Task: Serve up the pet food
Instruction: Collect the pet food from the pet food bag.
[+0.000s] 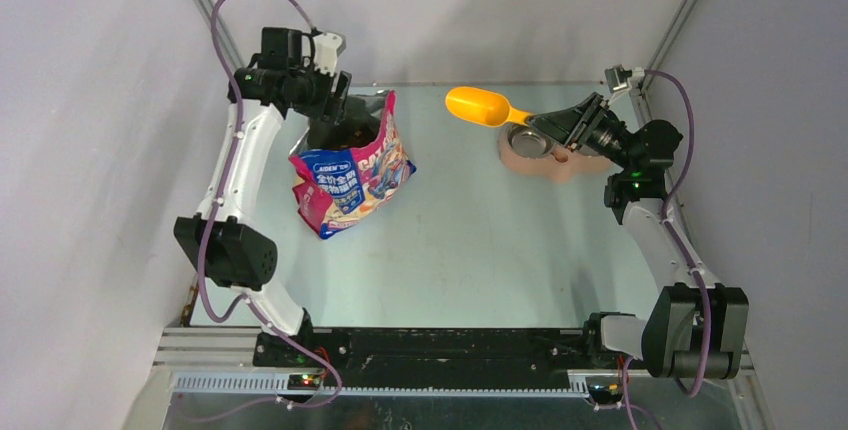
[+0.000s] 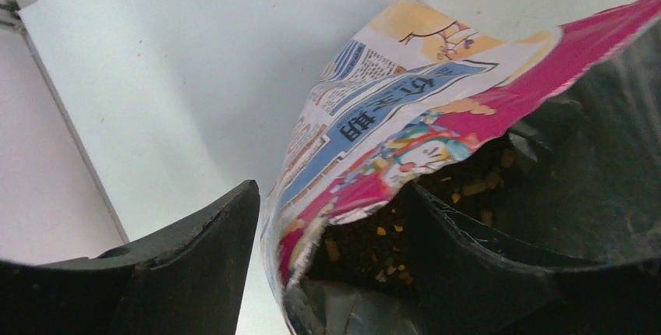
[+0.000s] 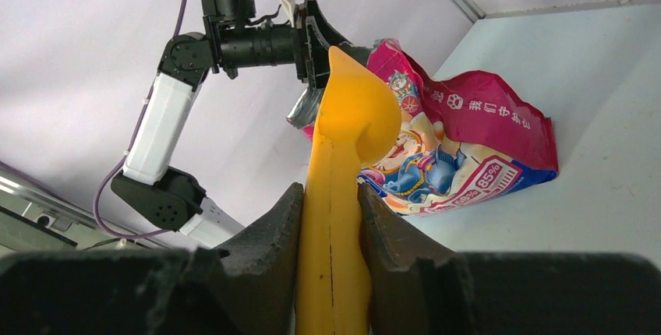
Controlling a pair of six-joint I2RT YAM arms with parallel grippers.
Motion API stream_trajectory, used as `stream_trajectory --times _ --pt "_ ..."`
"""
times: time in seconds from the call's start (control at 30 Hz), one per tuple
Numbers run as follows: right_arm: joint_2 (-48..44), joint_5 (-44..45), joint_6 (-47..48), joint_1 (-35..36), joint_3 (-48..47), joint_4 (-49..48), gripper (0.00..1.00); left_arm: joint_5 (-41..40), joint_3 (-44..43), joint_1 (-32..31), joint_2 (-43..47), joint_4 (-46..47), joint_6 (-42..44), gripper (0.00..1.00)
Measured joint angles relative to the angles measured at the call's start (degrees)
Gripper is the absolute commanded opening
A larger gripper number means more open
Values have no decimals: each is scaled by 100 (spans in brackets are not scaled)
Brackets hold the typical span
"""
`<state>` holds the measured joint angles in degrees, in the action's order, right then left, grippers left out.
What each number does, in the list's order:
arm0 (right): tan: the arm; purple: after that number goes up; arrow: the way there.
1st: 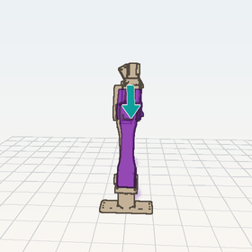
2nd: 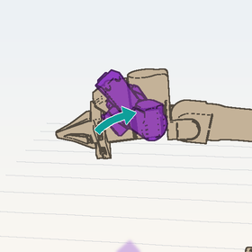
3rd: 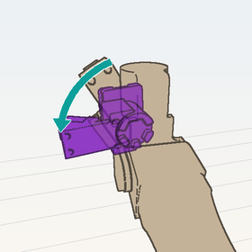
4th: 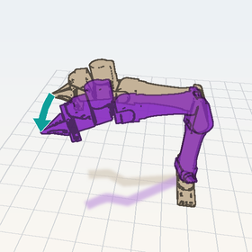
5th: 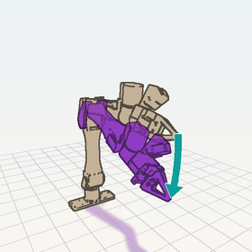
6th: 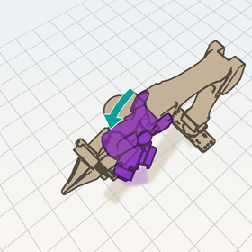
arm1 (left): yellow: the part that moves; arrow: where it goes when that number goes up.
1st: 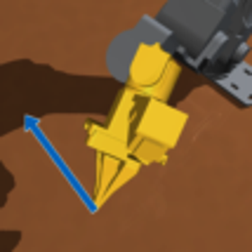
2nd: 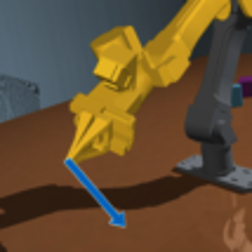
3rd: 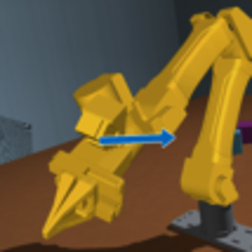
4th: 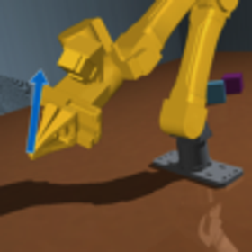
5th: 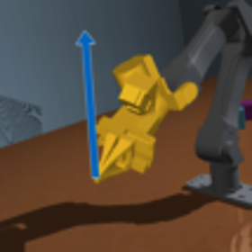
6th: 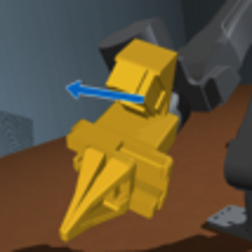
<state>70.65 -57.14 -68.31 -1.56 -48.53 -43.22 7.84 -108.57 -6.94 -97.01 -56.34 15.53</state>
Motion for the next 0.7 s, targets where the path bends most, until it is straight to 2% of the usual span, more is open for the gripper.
stream_trajectory --times 0.13,0.2,0.47,0.7 --pt "-2 0 2 0 0 13 0 286 -153 48 4 -98 -24 91" --pt "-2 0 2 0 0 28 0 461 -273 133 4 -173 -81 95" --pt "-2 0 11 0 0 79 0 1390 -1119 1180 4 -400 -461 99" --pt "-28 0 87 -2 0 133 0 2186 -1156 1735 -278 -566 -850 99"
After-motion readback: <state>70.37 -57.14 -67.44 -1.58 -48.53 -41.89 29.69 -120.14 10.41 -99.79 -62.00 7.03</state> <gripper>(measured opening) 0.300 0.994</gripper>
